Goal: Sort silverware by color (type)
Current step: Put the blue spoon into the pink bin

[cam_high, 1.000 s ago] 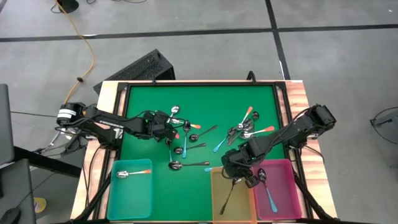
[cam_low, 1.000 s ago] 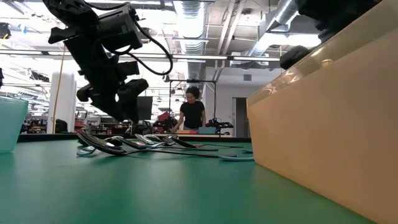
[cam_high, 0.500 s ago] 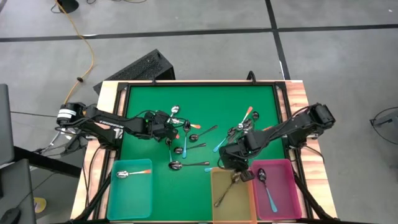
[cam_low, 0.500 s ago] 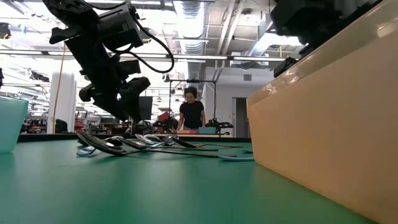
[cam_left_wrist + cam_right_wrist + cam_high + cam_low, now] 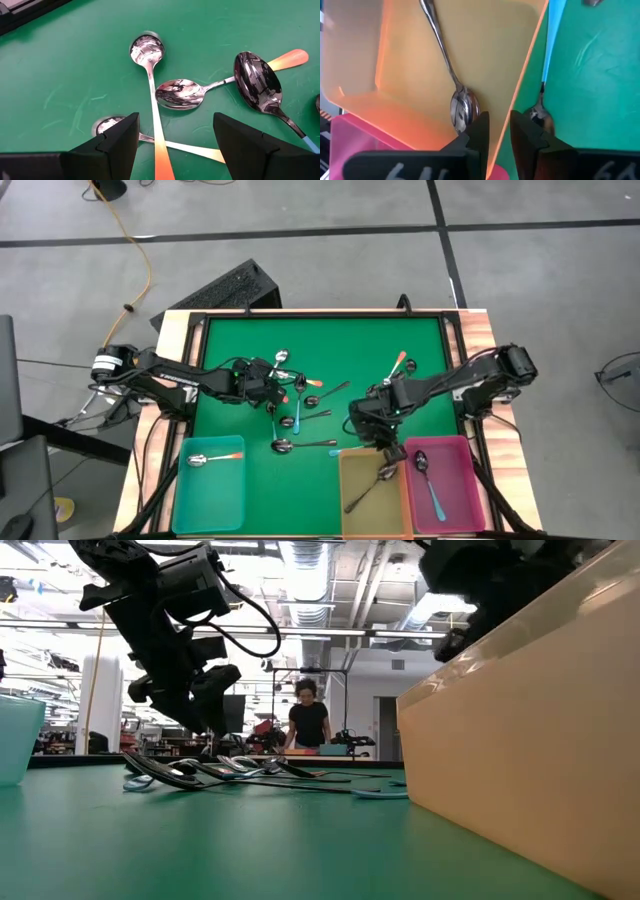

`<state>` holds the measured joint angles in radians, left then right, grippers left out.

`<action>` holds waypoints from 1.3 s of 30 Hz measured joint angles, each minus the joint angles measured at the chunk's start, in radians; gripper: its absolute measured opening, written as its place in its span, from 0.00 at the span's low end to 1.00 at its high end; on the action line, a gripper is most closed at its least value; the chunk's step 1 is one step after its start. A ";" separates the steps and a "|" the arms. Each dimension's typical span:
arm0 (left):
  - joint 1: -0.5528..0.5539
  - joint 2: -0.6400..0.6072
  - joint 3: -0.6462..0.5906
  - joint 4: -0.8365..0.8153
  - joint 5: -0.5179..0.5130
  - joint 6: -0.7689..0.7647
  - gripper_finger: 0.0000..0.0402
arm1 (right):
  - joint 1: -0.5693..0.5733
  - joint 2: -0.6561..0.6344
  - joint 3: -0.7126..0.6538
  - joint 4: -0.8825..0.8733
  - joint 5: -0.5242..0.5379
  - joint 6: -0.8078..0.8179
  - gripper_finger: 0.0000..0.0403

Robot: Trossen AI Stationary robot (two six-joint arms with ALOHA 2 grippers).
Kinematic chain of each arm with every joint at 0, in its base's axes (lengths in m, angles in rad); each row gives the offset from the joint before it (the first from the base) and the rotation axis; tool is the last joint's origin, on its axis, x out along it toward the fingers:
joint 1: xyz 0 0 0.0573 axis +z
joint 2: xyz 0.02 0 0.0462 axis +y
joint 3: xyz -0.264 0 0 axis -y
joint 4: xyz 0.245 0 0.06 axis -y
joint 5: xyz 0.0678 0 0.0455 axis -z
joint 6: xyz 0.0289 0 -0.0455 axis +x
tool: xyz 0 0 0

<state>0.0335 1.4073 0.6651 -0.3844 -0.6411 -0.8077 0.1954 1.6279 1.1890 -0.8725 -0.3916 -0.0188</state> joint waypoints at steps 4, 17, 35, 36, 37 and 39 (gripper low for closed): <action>0.000 0.000 0.000 0.001 0.018 0.000 0.59 | -0.026 0.000 0.073 -0.055 0.001 -0.050 0.22; 0.000 -0.056 0.072 0.000 0.088 0.148 0.59 | -0.139 -0.025 0.307 -0.156 0.056 0.011 0.22; -0.002 -0.524 0.204 -0.003 0.101 0.467 0.59 | -0.174 -0.502 0.249 -0.181 0.363 -0.045 0.22; -0.002 -0.541 0.203 -0.002 0.100 0.475 0.59 | -0.175 -0.557 0.196 -0.116 0.368 -0.039 0.22; -0.002 -0.558 0.203 0.002 0.098 0.484 0.59 | -0.179 -0.608 0.140 -0.047 0.368 -0.035 0.22; -0.002 -0.587 0.203 0.000 0.089 0.503 0.59 | -0.185 -0.704 0.017 0.114 0.367 -0.029 0.22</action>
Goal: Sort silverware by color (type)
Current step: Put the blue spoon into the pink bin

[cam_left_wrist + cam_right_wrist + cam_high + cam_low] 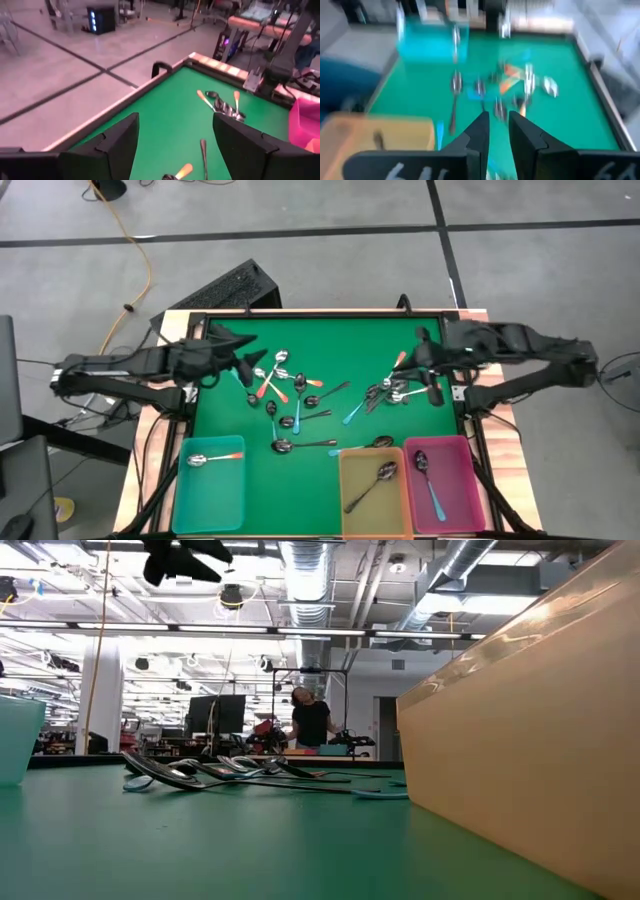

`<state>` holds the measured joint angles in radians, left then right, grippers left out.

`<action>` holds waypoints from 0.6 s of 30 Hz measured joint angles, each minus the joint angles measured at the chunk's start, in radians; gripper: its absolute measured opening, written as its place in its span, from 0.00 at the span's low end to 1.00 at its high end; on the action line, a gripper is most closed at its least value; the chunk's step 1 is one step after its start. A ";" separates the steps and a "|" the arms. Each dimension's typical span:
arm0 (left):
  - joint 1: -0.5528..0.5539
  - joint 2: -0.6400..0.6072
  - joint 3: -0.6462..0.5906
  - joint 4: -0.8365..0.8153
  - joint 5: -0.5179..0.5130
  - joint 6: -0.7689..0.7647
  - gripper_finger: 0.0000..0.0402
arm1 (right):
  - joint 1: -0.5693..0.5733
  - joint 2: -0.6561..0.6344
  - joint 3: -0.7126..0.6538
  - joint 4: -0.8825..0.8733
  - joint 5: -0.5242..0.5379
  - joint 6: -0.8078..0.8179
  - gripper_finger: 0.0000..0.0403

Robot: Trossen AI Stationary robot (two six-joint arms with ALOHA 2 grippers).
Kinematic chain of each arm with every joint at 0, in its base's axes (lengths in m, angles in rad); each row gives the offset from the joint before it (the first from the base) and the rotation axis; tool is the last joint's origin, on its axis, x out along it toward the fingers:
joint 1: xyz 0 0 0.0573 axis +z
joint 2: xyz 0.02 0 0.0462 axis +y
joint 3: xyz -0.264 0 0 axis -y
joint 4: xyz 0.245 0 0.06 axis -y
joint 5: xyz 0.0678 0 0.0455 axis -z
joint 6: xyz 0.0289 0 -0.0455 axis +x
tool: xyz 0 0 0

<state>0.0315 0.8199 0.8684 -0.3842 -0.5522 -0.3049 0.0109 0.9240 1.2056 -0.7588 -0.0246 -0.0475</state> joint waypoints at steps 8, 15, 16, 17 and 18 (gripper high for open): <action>0.000 -0.091 -0.121 0.247 0.047 0.115 0.59 | -0.022 -0.236 -0.422 0.563 0.008 0.032 0.22; 0.000 -0.146 -0.246 0.395 0.057 0.100 0.59 | -0.058 -0.241 -0.524 0.682 0.008 0.036 0.22; 0.000 -0.153 -0.265 0.410 0.057 0.092 0.59 | -0.061 -0.233 -0.523 0.687 0.008 0.047 0.22; 0.000 -0.159 -0.285 0.432 0.058 0.080 0.59 | -0.062 -0.225 -0.523 0.687 0.007 0.055 0.22; 0.000 -0.166 -0.305 0.458 0.067 0.068 0.59 | -0.062 -0.216 -0.523 0.683 0.006 0.063 0.22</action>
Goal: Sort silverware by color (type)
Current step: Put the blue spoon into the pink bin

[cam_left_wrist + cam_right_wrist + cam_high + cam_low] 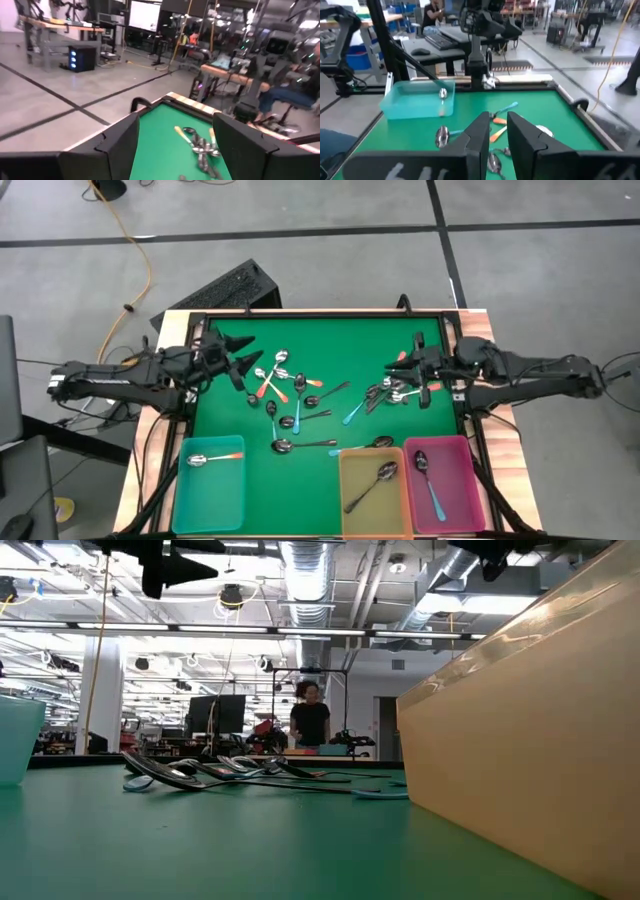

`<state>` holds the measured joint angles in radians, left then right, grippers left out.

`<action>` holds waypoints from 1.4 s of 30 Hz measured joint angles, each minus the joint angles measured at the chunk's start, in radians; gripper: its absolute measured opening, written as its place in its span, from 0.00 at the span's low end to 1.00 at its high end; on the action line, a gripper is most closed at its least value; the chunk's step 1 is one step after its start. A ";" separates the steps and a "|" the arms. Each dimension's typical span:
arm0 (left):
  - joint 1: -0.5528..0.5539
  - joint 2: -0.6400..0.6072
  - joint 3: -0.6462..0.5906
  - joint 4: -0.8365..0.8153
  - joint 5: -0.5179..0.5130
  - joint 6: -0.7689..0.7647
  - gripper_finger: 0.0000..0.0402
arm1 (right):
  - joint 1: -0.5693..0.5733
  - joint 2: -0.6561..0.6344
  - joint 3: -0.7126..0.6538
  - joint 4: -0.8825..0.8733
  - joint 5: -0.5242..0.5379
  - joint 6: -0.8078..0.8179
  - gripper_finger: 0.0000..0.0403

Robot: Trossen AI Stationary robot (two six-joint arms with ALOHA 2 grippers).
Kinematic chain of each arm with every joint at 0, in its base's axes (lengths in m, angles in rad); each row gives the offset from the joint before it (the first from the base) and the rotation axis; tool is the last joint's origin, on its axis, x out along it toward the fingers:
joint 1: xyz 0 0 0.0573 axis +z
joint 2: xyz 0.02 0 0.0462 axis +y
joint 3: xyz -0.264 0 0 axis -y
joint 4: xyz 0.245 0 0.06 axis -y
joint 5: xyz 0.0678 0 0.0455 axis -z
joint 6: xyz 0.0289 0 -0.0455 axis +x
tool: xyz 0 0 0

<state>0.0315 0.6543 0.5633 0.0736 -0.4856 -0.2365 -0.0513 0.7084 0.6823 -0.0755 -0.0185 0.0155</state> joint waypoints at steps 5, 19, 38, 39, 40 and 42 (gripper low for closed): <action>0.000 -0.033 -0.099 0.163 0.033 -0.035 0.59 | -0.003 0.055 0.000 -0.006 -0.001 0.002 0.22; 0.000 -0.037 -0.137 0.208 0.063 -0.097 0.59 | -0.004 0.272 0.000 0.024 -0.002 0.037 0.22; 0.000 0.080 -0.137 0.228 0.073 -0.093 0.59 | 0.013 0.529 0.000 0.240 -0.010 0.099 0.22; 0.000 0.087 -0.137 0.232 0.086 -0.095 0.59 | 0.012 0.533 0.000 0.241 -0.010 0.103 0.22; 0.000 0.094 -0.137 0.236 0.092 -0.095 0.59 | 0.011 0.536 0.000 0.254 -0.009 0.112 0.22; 0.000 0.110 -0.137 0.265 0.098 -0.097 0.59 | 0.010 0.536 0.000 0.274 0.000 0.119 0.22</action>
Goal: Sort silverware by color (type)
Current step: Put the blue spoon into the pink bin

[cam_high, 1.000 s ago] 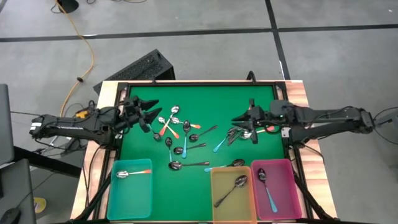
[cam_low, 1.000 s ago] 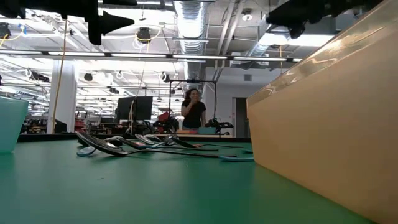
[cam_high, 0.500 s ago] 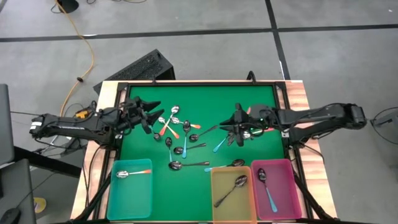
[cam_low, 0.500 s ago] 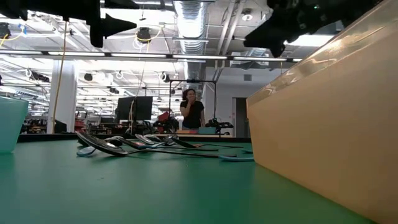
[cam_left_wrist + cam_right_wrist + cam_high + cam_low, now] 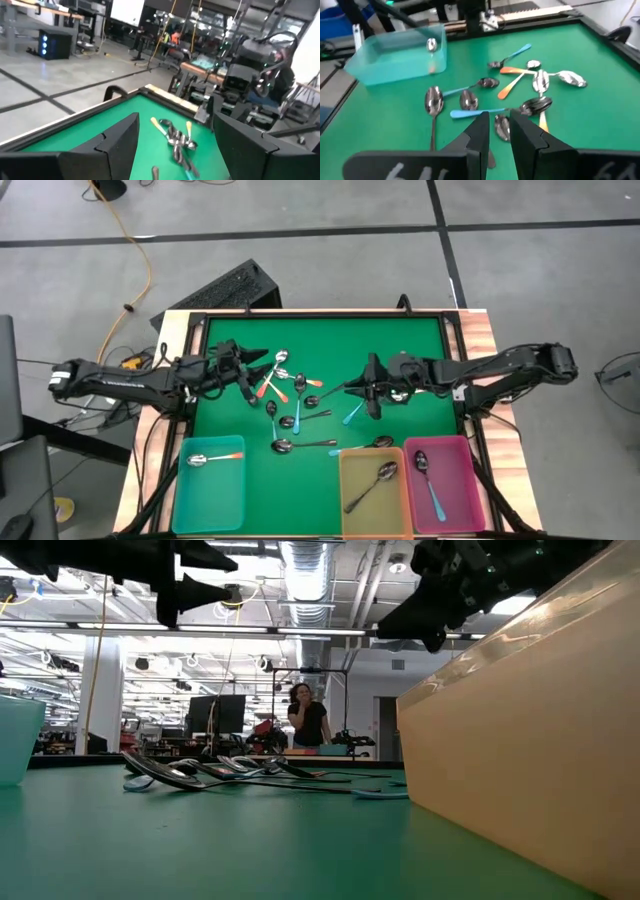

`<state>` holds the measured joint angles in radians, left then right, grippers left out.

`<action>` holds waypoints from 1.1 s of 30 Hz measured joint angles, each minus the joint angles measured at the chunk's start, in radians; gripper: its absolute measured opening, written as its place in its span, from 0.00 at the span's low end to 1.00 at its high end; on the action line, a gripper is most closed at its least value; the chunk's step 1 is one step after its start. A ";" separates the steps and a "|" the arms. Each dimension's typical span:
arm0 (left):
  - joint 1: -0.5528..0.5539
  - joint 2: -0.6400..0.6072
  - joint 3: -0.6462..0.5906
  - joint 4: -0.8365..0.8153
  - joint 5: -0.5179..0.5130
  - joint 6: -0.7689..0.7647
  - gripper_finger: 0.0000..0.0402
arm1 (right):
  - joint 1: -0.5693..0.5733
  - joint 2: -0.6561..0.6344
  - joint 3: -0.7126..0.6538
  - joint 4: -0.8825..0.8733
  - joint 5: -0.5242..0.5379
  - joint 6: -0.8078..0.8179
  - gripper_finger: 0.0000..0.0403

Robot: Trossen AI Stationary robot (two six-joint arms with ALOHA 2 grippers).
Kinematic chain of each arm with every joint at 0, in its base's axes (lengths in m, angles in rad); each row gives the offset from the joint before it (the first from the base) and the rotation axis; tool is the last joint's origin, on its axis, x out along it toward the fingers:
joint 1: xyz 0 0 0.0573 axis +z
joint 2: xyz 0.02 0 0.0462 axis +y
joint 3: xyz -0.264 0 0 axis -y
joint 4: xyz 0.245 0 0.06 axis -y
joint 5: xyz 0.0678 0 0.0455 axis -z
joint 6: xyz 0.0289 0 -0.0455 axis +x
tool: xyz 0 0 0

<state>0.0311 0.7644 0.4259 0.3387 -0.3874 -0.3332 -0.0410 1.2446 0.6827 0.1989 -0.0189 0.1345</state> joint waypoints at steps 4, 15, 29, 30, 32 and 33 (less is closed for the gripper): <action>0.000 0.027 0.000 0.045 0.025 0.003 0.59 | 0.000 -0.008 0.001 0.011 0.018 0.000 0.22; 0.000 0.080 0.000 0.075 0.069 0.006 0.59 | 0.000 -0.096 0.039 -0.292 0.024 0.042 0.25; 0.000 0.089 0.000 0.021 0.068 0.007 0.59 | -0.001 -0.172 0.078 -0.830 0.142 0.140 0.50; 0.000 0.088 0.000 0.017 0.068 0.007 0.59 | -0.001 -0.170 0.077 -0.865 0.156 0.158 0.51; 0.000 0.088 0.000 0.007 0.065 0.007 0.59 | -0.001 -0.155 0.079 -0.917 0.182 0.195 0.52; 0.000 0.089 0.000 0.007 0.065 0.005 0.59 | -0.001 -0.146 0.078 -0.952 0.197 0.220 0.52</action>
<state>0.0315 0.8532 0.4263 0.3462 -0.3224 -0.3279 -0.0421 1.0983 0.7607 -0.7532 0.1777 0.3547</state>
